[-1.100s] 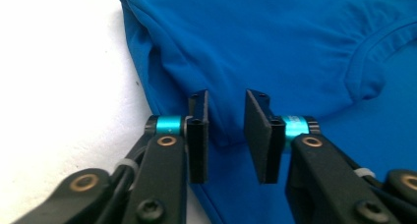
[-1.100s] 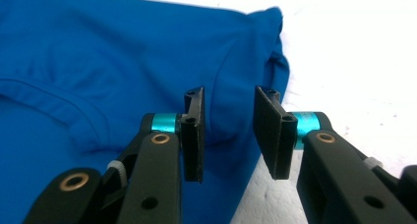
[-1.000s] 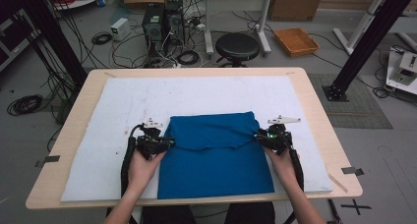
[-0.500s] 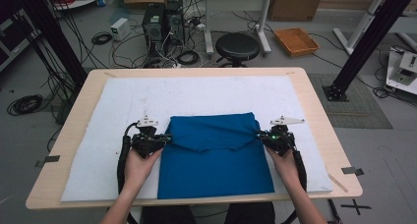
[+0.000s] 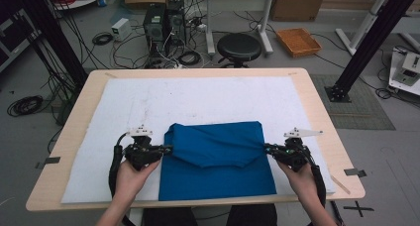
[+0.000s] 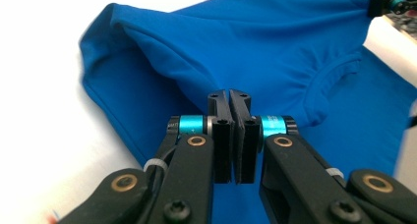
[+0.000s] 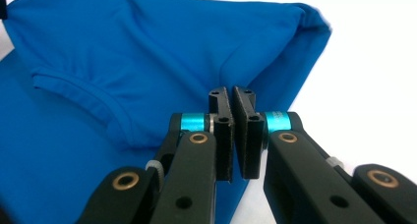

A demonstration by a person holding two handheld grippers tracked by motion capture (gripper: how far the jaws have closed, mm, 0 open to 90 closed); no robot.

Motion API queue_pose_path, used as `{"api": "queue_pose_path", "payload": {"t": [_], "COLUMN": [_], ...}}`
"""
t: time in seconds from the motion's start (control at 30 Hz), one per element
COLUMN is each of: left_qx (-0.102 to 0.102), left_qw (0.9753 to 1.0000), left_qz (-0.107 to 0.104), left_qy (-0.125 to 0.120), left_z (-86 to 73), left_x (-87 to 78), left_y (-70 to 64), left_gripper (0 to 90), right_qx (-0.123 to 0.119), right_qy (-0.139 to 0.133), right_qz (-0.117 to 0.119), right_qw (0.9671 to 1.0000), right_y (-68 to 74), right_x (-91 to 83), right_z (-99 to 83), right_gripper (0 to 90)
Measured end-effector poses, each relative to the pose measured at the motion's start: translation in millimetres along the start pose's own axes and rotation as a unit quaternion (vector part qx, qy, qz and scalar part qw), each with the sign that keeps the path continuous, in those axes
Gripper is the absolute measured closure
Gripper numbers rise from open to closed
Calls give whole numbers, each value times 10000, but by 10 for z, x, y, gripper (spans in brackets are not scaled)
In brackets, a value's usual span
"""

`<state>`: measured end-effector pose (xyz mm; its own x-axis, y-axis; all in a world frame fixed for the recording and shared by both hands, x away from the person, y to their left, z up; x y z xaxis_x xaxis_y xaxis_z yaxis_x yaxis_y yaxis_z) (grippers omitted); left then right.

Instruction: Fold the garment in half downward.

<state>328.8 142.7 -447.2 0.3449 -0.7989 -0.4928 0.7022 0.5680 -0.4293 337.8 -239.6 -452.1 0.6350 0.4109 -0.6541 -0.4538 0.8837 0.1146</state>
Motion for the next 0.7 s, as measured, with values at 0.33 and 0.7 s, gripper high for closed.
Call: {"api": "queue_pose_path", "payload": {"t": [0.33,0.7], "left_qx": [93,8], "left_qw": [9997,9991], "left_qz": [-218,-161], "left_qy": [116,385], "left_z": [-286,-590], "left_x": [-202,-238], "left_y": [-379,-458], "left_gripper": [880,879], "right_qx": [-79,-157], "right_qy": [5,122], "right_qz": [159,145], "right_qw": [9998,9997], "right_y": [235,324], "right_x": [-358,-454], "right_z": [-318,-566], "right_gripper": [872,871]}}
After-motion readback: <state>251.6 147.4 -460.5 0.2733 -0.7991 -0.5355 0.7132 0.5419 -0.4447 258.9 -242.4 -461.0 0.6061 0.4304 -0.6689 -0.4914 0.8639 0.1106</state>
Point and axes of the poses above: each handheld gripper's, and its own axes: x roughly forward along the jaws, z roughly out of its top, y roughly to its left, the point moved 6 cm from there along x, roughly forward along the jaws, and after that the axes turned 10 degrees about -z, right-handed, at the moved point
